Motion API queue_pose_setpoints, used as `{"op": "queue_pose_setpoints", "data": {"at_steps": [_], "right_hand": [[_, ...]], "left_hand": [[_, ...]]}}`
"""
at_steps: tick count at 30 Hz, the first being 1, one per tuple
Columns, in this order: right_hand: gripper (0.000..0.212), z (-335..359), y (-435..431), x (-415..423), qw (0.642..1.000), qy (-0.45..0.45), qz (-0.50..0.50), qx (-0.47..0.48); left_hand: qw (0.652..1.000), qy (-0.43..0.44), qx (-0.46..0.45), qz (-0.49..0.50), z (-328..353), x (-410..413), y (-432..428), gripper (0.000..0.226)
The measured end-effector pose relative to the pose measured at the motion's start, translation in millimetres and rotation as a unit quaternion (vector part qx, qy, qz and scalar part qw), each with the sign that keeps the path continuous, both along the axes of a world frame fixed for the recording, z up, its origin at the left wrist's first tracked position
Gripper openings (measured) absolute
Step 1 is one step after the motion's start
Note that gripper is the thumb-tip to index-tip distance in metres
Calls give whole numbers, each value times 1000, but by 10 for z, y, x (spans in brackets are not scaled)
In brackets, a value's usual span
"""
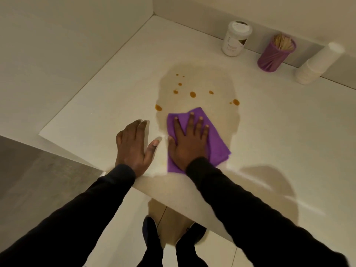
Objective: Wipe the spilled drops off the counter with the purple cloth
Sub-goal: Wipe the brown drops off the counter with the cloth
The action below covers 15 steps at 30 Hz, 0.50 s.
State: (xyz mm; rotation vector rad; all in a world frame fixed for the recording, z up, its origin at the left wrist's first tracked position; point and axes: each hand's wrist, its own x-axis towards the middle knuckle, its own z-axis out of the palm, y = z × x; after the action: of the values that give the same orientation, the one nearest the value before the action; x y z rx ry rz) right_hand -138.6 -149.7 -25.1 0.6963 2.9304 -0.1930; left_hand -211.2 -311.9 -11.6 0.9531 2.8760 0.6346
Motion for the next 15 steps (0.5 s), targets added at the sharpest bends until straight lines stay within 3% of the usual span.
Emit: {"op": "queue_pose_setpoints", "data": {"at_steps": [3,6,10,12,15], "right_hand": [[72,17,-360,-147,998,-5,63,6],[67,55,-467,344,985,7,169,-14],[64,62,134,1038,964,7,261,-41],[64,36,680,1029,976,9,217,-20],[61,82,1282,644,999,-9,48,8]], "left_hand": [[1000,-5,12,6,-1,-10,-6,81],[1000,-10,19,8,-11,-16,-5,79],[1000,-1,11,-1,-13,-17,-11,80],[1000,-3,4,-2,-10,-15,-1,81],[1000,-5,-9,-2,-19,-18,6,82]]}}
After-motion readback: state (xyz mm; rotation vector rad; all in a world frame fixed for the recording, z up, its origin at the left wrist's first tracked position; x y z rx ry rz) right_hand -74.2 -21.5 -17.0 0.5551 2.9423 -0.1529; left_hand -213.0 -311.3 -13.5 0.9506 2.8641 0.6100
